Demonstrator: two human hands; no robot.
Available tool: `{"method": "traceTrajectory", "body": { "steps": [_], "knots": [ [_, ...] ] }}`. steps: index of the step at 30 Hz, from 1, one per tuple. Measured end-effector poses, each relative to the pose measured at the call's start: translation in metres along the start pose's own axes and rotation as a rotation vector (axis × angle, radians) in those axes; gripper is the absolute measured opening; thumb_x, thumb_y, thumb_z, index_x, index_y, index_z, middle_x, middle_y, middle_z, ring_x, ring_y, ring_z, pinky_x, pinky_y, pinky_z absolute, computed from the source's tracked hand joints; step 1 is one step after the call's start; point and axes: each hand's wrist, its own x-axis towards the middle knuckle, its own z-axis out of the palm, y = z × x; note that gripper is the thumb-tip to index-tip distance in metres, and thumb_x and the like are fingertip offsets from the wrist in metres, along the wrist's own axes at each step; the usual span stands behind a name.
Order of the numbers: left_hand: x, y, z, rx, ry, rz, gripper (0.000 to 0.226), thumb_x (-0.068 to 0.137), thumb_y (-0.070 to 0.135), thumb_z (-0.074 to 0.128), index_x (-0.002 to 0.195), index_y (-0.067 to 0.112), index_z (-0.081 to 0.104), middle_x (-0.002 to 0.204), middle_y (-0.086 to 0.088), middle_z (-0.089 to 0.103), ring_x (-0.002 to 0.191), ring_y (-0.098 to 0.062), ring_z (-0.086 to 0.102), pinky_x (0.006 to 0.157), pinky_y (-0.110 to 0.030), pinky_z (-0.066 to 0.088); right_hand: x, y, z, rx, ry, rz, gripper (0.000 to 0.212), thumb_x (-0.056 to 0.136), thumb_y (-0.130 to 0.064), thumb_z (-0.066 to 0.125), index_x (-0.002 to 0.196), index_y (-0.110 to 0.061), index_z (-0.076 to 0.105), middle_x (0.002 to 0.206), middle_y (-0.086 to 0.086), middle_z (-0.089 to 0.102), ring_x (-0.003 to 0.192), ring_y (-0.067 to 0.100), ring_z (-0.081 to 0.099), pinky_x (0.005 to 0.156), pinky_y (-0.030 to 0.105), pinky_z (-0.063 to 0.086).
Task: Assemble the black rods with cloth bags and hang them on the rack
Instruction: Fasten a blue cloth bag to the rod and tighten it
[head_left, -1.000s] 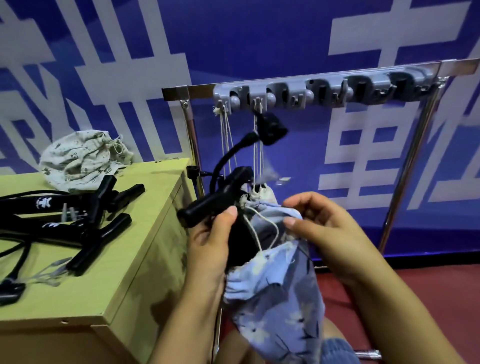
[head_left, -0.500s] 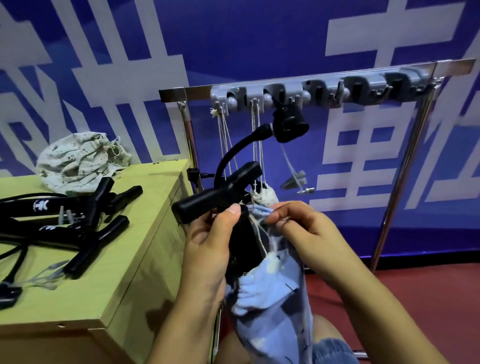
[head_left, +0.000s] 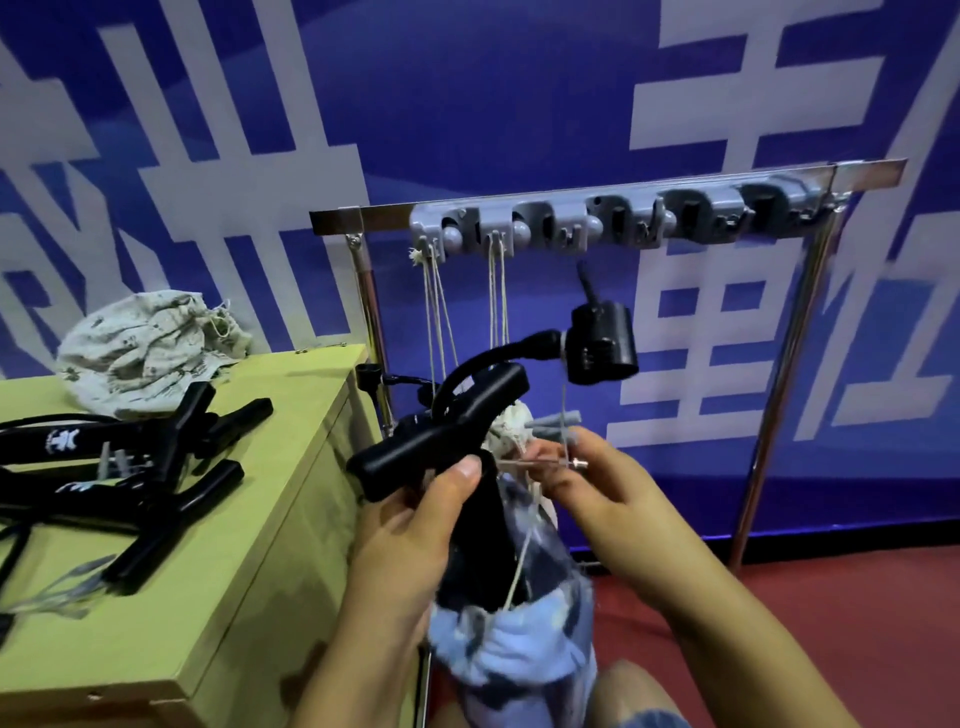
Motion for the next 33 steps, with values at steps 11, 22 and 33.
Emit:
{"method": "traceTrajectory", "body": {
  "steps": [11,22,33],
  "knots": [
    [0.019,-0.002,-0.054,0.478,-0.258,0.057,0.063,0.068,0.012,0.082,0.114,0.04,0.05,0.103,0.03,0.064,0.065,0.011,0.06,0.062,-0.003,0.042,0.023,-0.001,-0.084,1.312,-0.195,0.389,0.018,0.085,0.0,0.055,0.098,0.008,0.065,0.076,0.008,0.065,0.056,0.014,0.054,0.06,0.023,0.049],
    [0.023,0.021,-0.054,-0.276,0.137,0.308,0.066,0.081,-0.027,0.026,0.111,0.021,0.061,0.127,0.002,0.062,0.105,-0.007,0.065,0.083,-0.012,0.049,0.029,0.012,-0.065,1.304,0.054,0.069,0.088,0.043,-0.016,0.093,0.123,-0.008,0.058,0.126,0.015,0.061,0.08,0.018,0.072,0.06,0.019,0.057],
    [0.046,0.022,-0.06,-0.256,0.361,0.421,0.02,0.096,0.028,0.047,0.116,0.029,0.048,0.118,0.004,0.063,0.112,-0.015,0.063,0.093,-0.032,0.052,0.028,0.008,-0.062,0.314,0.448,-0.125,0.102,0.049,-0.074,0.069,0.132,-0.017,0.047,0.125,-0.009,0.055,0.11,0.005,0.06,0.076,0.011,0.05]
  ]
}}
